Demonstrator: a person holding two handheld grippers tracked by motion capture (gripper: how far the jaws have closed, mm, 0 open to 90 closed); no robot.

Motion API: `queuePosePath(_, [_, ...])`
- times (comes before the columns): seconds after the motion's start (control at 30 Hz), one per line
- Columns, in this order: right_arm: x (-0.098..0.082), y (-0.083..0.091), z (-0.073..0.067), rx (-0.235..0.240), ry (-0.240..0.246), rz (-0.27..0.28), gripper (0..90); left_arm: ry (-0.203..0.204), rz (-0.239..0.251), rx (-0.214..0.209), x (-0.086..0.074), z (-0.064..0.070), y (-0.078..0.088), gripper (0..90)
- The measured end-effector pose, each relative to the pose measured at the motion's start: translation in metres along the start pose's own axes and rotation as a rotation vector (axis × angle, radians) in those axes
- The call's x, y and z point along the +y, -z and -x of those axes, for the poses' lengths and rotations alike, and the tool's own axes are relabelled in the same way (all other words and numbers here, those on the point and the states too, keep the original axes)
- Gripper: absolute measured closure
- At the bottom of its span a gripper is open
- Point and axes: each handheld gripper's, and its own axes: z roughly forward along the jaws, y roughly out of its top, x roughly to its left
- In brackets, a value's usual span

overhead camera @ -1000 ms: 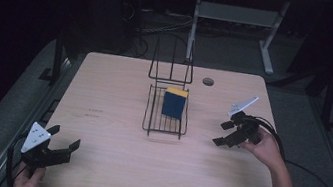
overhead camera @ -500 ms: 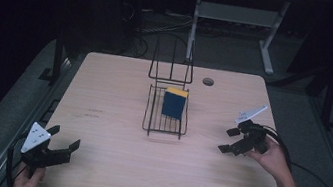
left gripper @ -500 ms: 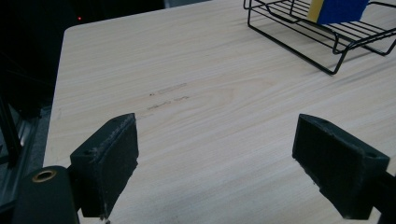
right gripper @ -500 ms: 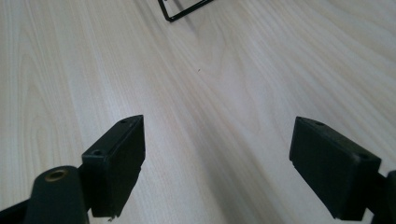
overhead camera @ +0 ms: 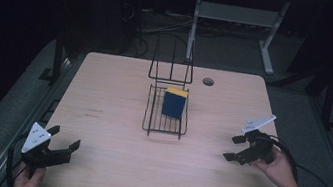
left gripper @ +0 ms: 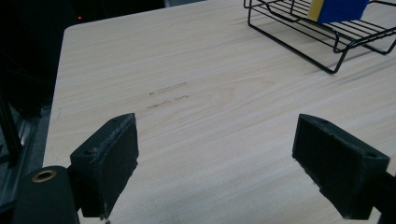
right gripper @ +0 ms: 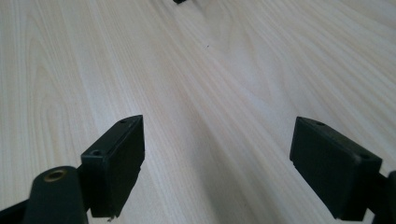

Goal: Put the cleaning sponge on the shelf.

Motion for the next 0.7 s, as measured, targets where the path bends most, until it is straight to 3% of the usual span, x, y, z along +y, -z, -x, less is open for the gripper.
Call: queuePosePath(0.7, [-0.03, 0.006, -0.022, -0.012, -0.008, 0.037, 17.8, -0.003, -0.008, 0.0, 0.0, 0.001, 0.0, 13.9])
